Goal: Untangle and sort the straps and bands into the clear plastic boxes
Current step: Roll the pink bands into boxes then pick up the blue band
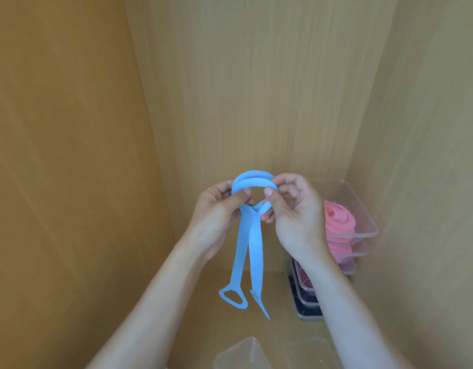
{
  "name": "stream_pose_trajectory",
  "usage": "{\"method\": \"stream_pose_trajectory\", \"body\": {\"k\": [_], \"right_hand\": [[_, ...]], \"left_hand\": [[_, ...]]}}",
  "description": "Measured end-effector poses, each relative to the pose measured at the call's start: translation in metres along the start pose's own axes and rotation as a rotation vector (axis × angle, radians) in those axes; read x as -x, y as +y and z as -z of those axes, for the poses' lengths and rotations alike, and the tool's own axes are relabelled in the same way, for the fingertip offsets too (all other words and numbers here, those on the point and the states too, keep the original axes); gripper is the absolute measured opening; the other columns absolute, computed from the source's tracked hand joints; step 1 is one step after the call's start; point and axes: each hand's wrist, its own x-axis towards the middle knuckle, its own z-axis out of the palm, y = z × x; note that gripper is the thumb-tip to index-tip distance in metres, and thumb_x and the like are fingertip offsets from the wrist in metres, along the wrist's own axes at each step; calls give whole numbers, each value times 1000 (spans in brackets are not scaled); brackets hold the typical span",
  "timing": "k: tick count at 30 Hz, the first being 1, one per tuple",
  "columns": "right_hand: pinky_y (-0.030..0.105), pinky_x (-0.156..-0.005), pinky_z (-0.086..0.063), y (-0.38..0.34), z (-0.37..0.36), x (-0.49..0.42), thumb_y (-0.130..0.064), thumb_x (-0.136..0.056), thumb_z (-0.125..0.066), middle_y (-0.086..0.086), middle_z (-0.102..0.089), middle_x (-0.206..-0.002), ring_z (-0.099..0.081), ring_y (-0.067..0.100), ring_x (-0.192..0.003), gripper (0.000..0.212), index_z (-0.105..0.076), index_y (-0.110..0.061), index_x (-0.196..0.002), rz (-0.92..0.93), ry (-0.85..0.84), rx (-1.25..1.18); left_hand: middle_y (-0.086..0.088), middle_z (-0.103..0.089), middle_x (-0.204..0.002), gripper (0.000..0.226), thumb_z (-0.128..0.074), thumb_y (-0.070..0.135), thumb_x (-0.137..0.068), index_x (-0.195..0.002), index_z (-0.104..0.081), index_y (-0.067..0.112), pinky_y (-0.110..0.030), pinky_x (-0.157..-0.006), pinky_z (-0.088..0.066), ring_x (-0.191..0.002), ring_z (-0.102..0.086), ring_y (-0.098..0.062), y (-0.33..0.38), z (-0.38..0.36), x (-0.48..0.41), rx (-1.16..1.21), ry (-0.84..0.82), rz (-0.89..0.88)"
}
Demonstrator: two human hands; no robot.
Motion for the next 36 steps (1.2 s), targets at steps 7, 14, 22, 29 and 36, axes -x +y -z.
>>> {"method": "stream_pose_trajectory", "body": {"k": [7, 14, 22, 29, 36], "right_hand": [[27, -51, -52, -8, -2, -6, -2, -100, -56, 3, -65, -63, -59, 16, -47, 4, -57, -6, -101, -224, -91, -284], [26, -51, -52, -12, -4, -13, -3, -99, -58, 5, -65, -63, -59, 17, -47, 5, -60, -3, -103, -180, -100, -227], [28, -50, -51, -16, -9, -14, -3, -99, -58, 7, -65, -64, -58, 18, -46, 5, -60, -8, -99, -207, -112, -273], [27, -49, -52, -18, -13, -17, -3, -98, -59, 7, -66, -63, -60, 17, -46, 4, -60, -7, -99, -215, -83, -299], [25, -48, -50, -13, -18, -20, -6, -97, -63, 13, -66, -71, -60, 16, -46, 6, -60, -6, -101, -161, 3, -186]], "left_hand": [[-11, -59, -79, 11, -57, 6, -98, -104, -65, 1, -36, -83, -48, -86, -53, -28, 9, 3, -3, 63, -17, -29], [-12, -59, -78, 15, -54, 5, -98, -106, -65, -2, -33, -82, -49, -84, -56, -25, 13, 8, -11, 98, -27, -48], [-13, -58, -79, 13, -56, 3, -96, -103, -67, 0, -29, -75, -51, -74, -57, -20, 7, 6, -10, 115, -50, -33], [-11, -59, -78, 16, -57, 12, -100, -92, -69, 5, -32, -78, -49, -74, -57, -19, 11, 5, -13, 143, -39, -29], [-7, -53, -68, 19, -57, 19, -99, -87, -63, 6, -35, -76, -47, -68, -52, -20, 11, 2, -13, 132, -4, -75]]}}
